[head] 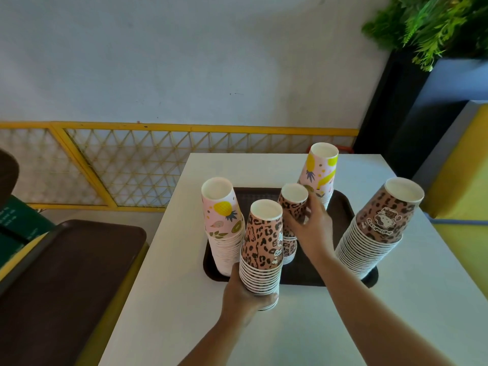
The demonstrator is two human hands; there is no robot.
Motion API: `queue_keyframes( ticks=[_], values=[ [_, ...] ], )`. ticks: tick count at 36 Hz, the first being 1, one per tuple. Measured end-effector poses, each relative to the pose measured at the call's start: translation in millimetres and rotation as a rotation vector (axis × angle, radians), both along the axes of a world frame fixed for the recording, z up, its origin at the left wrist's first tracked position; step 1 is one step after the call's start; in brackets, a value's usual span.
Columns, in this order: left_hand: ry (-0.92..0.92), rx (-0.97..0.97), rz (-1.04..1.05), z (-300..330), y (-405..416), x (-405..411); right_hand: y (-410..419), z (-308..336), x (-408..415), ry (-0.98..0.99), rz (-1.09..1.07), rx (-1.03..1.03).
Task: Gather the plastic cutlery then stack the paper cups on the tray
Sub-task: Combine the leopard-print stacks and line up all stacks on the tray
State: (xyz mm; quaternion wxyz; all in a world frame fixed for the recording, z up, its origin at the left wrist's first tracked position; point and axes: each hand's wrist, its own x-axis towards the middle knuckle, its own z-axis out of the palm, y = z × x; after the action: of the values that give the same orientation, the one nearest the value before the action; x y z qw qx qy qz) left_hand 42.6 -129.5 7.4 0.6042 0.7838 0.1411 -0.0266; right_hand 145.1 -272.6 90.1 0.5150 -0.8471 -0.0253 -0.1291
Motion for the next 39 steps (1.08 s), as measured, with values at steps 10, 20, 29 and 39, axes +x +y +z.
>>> queue_keyframes(
  ticks=[10, 20, 29, 39],
  values=[
    [-0.003, 0.014, -0.01, 1.8, -3.3, 1.6, -0.4, 33.1, -25.1, -0.048, 0.176, 0.022],
    [-0.026, 0.024, -0.027, 3.4, -8.4, 1.9, 5.3, 35.6, -38.9, 0.093, 0.341, -0.114],
    [-0.04, 0.007, -0.032, 5.3, -8.0, 2.1, 4.9, 44.3, -39.7, 0.035, 0.287, 0.006],
    [-0.008, 0.002, -0.002, 1.8, -7.5, 3.3, -5.7, 73.2, -19.1, -0.072, 0.146, 0.253]
  ],
)
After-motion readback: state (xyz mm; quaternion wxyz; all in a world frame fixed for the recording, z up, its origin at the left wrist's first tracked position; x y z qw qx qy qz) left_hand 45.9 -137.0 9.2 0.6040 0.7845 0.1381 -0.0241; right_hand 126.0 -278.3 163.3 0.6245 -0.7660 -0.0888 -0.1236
